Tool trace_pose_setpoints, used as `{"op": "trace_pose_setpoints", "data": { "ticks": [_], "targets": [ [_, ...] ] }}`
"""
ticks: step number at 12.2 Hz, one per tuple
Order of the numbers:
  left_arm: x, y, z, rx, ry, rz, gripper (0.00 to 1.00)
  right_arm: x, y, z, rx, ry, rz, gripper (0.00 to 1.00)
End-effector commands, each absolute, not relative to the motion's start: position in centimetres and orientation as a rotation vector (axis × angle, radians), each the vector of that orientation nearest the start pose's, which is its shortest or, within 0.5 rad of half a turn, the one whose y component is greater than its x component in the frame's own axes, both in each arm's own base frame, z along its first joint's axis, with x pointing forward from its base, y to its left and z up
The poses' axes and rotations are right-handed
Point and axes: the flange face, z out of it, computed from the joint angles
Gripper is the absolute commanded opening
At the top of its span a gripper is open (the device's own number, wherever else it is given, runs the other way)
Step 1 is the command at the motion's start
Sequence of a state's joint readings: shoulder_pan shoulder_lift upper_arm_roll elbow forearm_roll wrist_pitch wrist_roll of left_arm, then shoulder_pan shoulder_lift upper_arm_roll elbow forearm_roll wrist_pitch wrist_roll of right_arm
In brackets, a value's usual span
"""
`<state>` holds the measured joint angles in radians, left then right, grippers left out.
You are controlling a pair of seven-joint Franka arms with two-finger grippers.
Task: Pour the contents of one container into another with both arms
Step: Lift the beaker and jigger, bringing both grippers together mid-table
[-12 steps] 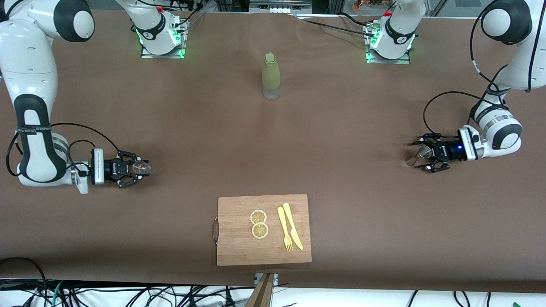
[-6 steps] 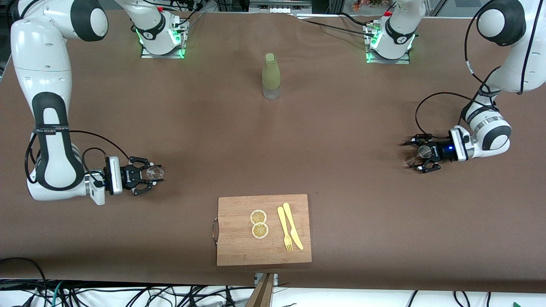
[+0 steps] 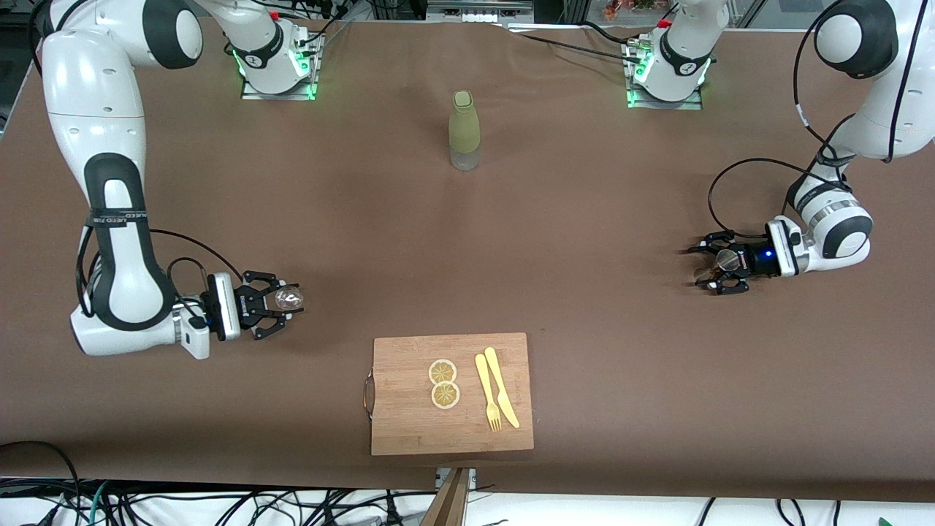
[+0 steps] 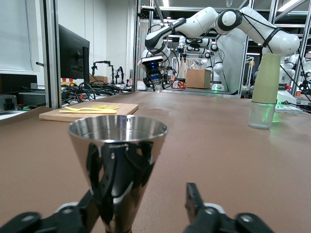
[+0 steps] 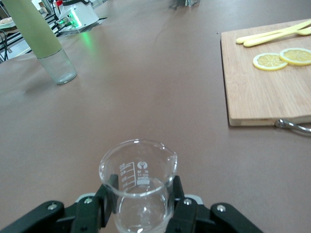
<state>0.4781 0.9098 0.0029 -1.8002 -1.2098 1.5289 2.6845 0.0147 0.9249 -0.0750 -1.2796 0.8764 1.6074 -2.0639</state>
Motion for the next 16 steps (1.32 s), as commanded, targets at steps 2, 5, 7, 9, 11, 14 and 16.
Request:
{"op": "trace_pose_setpoints", "data": {
  "ticks": [2,5,7,9,11,14,16],
  "targets": [
    [52.1,15.1,6.4,1.419,-1.196,1.267,0.0,69.8,6.2,20.5,-1.497,-1.683,-0.446,0.27],
    [52.3,14.8,6.6,1.405,-1.182,1.278,0.0,69.8,8.0,21.5,-1.492,-1.704,-0.43,0.27],
    [52.6,14.5,7.0,1.399,-1.184,1.28,0.0,69.9,8.0,21.7,-1.493,-1.702,-0.432,0.27],
    [53.3,14.2,8.3,1.397,-1.186,1.274,0.0,69.9,8.1,22.0,-1.5,-1.697,-0.432,0.27],
    [54.3,12.5,9.4,1.381,-1.182,1.286,0.0,69.9,8.0,22.0,-1.509,-1.689,-0.425,0.27],
    [55.5,8.1,9.8,1.36,-1.155,1.308,0.0,70.3,8.5,22.8,-1.52,-1.685,-0.427,0.27],
    [56.3,5.1,10.1,1.38,-1.137,1.328,0.0,70.7,9.7,23.7,-1.523,-1.691,-0.425,0.27]
  ]
}}
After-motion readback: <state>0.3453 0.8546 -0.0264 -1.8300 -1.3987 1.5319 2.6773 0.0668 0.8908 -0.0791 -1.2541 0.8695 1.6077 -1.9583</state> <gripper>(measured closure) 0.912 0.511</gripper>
